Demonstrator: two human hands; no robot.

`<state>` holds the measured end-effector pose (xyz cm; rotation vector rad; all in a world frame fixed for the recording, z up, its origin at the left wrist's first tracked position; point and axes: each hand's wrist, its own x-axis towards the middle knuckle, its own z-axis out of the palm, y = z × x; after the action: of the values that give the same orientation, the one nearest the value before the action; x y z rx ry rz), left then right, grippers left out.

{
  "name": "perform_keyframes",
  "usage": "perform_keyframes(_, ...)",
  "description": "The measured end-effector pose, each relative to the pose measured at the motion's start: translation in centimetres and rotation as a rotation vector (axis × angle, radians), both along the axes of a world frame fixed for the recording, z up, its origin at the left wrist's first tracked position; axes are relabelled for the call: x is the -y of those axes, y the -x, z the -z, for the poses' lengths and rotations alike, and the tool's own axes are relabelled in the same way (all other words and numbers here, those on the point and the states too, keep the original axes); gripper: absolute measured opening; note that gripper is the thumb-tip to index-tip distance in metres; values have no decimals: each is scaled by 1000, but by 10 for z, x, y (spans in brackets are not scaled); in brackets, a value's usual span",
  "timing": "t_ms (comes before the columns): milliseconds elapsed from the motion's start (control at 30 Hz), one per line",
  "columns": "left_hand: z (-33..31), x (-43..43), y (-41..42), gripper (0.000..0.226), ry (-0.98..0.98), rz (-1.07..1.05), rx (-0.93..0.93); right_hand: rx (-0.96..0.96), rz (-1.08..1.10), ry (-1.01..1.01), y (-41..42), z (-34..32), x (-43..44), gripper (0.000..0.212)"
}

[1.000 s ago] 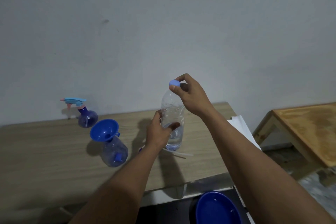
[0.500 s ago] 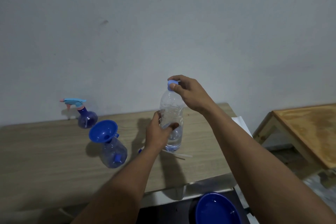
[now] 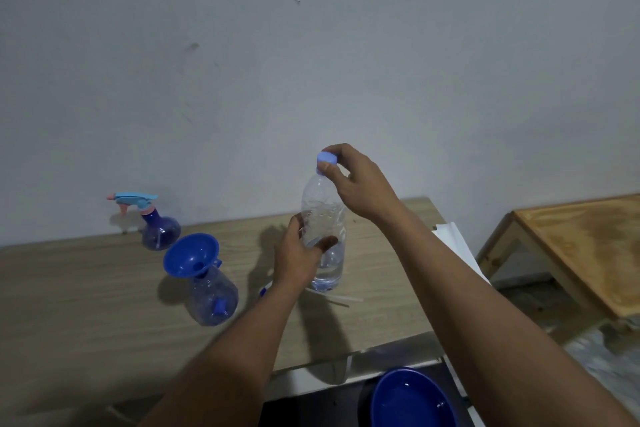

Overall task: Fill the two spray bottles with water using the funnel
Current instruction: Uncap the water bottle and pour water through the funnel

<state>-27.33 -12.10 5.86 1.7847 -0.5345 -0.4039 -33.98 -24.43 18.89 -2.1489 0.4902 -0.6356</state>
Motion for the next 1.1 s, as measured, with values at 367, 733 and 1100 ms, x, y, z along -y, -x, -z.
perform_keyframes(367,8,4,5,62,40,-70,29,-23,270,-54,47,80,18,31)
perform_keyframes(733,15,5,7,65,50,-97,69,-602,118,-60,95,228,11,44)
perform_keyframes(1100,9,1,15,69,-25,-94,101,-482,130,-140,97,205,22,57)
